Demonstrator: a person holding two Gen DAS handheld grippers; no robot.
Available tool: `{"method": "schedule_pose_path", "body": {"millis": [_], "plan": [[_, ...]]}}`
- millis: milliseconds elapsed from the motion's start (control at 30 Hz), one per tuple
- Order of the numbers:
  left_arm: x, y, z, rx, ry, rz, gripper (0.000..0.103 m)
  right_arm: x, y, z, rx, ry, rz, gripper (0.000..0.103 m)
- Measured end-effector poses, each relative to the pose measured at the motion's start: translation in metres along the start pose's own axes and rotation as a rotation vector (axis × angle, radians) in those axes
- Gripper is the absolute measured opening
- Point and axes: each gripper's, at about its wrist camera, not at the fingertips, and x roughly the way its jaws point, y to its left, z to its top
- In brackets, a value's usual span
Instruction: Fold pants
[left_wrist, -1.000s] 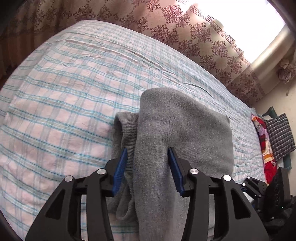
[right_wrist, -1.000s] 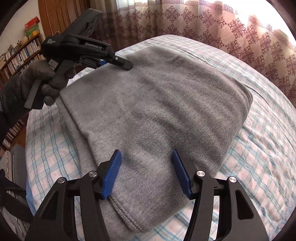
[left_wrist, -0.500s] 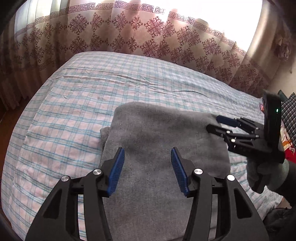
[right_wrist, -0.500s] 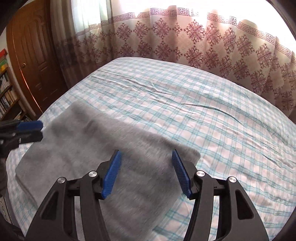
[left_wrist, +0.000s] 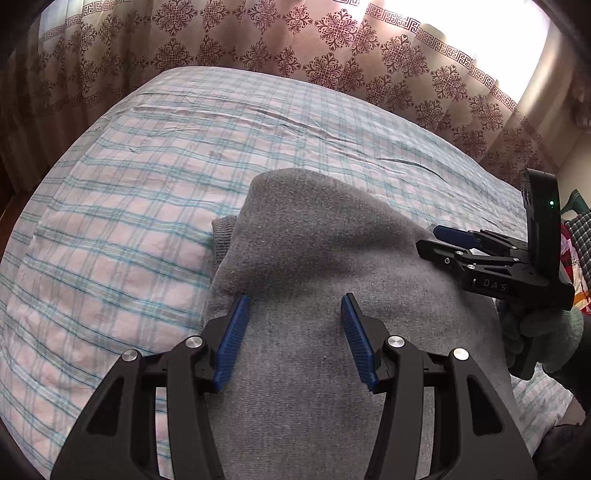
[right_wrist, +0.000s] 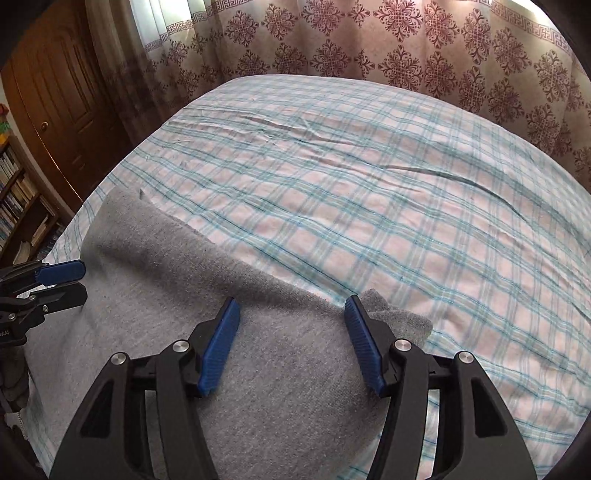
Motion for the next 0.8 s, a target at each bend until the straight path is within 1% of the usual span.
{"method": "schedule_pose_path", "body": {"millis": [100,167,233,333,433,533,667,800], "plan": [[-0.003,-0.003,0.005,-0.012,0.02,0.003,0.056,-0.015,0.001,0.001,0.02,-0.017,-0.012,0.058],[-0.007,-0.004,0.009,-0.035,0.024,-0.004,0.058,-0.032,0.003,-0.003,0.03,-0.054,-0.022,0.058],[-0.011,-0.007,0.015,-0.045,0.019,-0.01,0.059,-0.049,0.007,-0.011,0.038,-0.08,-0.015,0.058],[-0.013,-0.018,0.024,-0.03,0.008,-0.017,0.059,-0.071,0.02,-0.03,0.02,-0.098,0.009,0.058],[-0.005,-0.027,0.034,-0.021,0.007,0.005,0.063,-0.083,0.034,-0.049,-0.018,-0.094,0.022,0.058],[0.005,-0.029,0.042,-0.029,0.003,0.031,0.064,-0.085,0.044,-0.061,-0.045,-0.079,0.03,0.058],[0.017,-0.028,0.048,-0.037,0.01,0.055,0.064,-0.079,0.051,-0.073,-0.074,-0.05,0.026,0.059],[0.025,-0.03,0.047,-0.014,0.017,0.081,0.064,-0.073,0.049,-0.074,-0.071,-0.036,0.039,0.06]]}}
